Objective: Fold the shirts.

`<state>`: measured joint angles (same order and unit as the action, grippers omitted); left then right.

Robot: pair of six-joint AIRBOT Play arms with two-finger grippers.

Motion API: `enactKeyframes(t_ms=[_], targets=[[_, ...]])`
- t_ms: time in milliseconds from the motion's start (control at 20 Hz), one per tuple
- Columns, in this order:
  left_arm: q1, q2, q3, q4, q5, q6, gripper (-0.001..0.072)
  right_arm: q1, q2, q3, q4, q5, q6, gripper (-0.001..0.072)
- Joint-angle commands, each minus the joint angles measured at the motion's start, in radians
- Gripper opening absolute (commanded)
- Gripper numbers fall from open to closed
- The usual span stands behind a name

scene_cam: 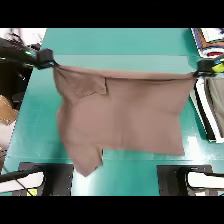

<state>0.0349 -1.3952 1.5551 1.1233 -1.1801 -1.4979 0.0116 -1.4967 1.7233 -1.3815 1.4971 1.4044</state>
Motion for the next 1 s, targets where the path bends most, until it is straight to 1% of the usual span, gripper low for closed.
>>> enactKeyframes(t_ms=[0, 100, 200, 300, 400, 450, 550, 650, 750, 850, 900, 950], targets=[[0.001, -0.177, 0.014, -0.051, 0.177, 0.059, 0.0024, 0.019, -0.197, 0.1, -0.025, -0.097, 0.002, 0.0013], [0.001, -0.229, 0.077, -0.058, 0.254, 0.066, 0.0023, 0.016, -0.256, 0.202, -0.026, -0.141, 0.002, 0.0013], [0.001, -0.246, 0.114, -0.057, 0.279, 0.066, 0.0024, 0.014, -0.285, 0.276, -0.026, -0.152, 0.002, 0.0013], [0.001, -0.244, 0.126, -0.053, 0.249, 0.067, 0.0024, 0.015, -0.288, 0.296, -0.027, -0.142, 0.001, 0.0013], [0.003, -0.239, 0.126, -0.027, 0.153, 0.065, 0.0024, 0.015, -0.288, 0.282, -0.027, -0.096, 0.001, 0.0013], [0.003, -0.239, 0.125, 0.002, 0.08, 0.065, 0.0023, 0.017, -0.276, 0.248, -0.027, -0.079, 0.002, 0.0013], [0.0, -0.239, 0.1, 0.052, -0.025, 0.066, 0.0023, 0.02, -0.23, 0.126, -0.027, -0.1, 0.005, 0.0013], [-0.001, -0.239, 0.035, 0.06, -0.042, 0.069, 0.0024, 0.02, -0.169, -0.028, -0.026, -0.156, 0.032, 0.0013], [-0.001, -0.239, -0.05, 0.051, -0.018, 0.077, 0.0025, 0.02, -0.115, -0.177, -0.019, -0.218, 0.039, 0.0013], [-0.001, -0.239, -0.13, 0.042, 0.015, 0.072, 0.0028, 0.02, -0.085, -0.28, 0.039, -0.251, 0.039, 0.0016], [-0.001, -0.239, -0.152, 0.037, 0.018, 0.072, 0.022, 0.014, -0.079, -0.311, 0.088, -0.259, 0.038, 0.0081], [-0.001, -0.239, -0.153, 0.035, 0.004, 0.064, 0.0493, 0.006, -0.077, -0.326, 0.137, -0.261, 0.033, 0.0284]])
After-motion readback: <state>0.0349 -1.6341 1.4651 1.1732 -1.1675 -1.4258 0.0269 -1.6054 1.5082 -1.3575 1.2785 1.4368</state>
